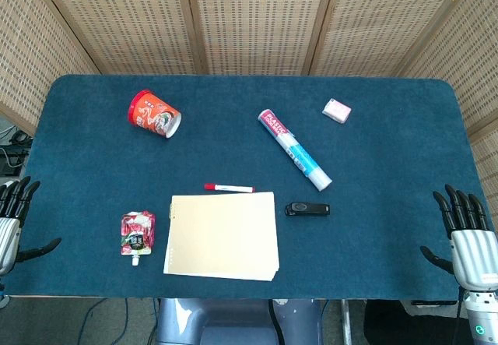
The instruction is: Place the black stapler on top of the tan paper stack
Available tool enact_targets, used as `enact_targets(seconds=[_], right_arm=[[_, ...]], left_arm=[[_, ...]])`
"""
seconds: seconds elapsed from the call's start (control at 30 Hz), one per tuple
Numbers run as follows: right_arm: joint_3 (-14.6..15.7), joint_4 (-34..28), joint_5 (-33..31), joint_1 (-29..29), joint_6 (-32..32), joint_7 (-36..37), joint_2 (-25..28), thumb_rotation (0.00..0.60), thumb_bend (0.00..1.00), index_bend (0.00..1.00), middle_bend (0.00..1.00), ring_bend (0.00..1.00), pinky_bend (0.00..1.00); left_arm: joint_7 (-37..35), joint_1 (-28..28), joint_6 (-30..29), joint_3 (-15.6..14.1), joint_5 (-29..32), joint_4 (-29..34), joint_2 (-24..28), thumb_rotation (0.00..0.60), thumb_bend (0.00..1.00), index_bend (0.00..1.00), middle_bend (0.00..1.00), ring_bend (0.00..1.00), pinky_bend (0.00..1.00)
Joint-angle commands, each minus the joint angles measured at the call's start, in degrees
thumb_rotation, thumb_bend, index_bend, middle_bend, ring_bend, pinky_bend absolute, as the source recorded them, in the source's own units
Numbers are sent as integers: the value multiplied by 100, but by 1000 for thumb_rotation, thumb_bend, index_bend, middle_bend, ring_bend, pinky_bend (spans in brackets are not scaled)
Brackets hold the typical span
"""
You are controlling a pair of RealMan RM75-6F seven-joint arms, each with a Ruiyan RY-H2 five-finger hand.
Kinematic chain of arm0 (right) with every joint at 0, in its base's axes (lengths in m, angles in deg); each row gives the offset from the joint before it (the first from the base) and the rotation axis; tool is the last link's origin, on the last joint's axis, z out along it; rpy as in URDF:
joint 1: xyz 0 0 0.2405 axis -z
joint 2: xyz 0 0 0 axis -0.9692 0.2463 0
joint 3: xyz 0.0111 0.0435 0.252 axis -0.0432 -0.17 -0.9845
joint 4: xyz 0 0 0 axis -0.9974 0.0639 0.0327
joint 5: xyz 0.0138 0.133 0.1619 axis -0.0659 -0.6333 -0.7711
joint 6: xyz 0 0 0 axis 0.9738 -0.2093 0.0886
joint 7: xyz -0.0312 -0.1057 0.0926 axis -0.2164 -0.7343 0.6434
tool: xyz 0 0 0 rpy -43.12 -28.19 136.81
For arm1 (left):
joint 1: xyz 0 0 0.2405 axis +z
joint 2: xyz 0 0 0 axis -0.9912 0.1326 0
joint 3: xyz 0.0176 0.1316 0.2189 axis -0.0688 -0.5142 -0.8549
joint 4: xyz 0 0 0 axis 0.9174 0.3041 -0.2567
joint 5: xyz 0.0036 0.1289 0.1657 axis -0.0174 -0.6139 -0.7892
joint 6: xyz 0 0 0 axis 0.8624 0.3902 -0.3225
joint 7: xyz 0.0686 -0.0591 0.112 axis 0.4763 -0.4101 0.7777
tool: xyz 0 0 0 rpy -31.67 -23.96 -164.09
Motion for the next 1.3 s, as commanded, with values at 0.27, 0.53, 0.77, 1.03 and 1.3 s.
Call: enact_targets(seconds=[0.27, 0.53, 0.77, 1.03, 1.3], right_arm=[[-39, 50, -82, -123, 237, 163, -121, 600, 0, 20, 9, 0, 0], [-36, -96, -173, -1048, 1875, 477, -328, 600, 1, 178, 159, 110, 110], [-335, 240, -759, -1903, 3149, 230, -926, 600, 124, 319, 300, 250, 233], [-501, 805, -1300, -2373, 3618, -433, -1783, 600, 213, 323, 330, 279, 279], [-508, 1371, -1529, -2566, 3671, -651, -2421, 600, 251, 339, 371, 332, 422]], left_arm=[[-6, -5, -31, 32, 5, 3, -44, 600, 0, 0, 0, 0, 0], [108, -74, 94, 46, 52, -75, -158, 600, 0, 0, 0, 0, 0], [371, -114, 168, 79, 154, -96, -272, 600, 0, 0, 0, 0, 0], [565, -186, 345, 143, 369, -164, -389, 600, 0, 0, 0, 0, 0], [587, -210, 405, 163, 450, -178, -407, 600, 0, 0, 0, 0, 0]])
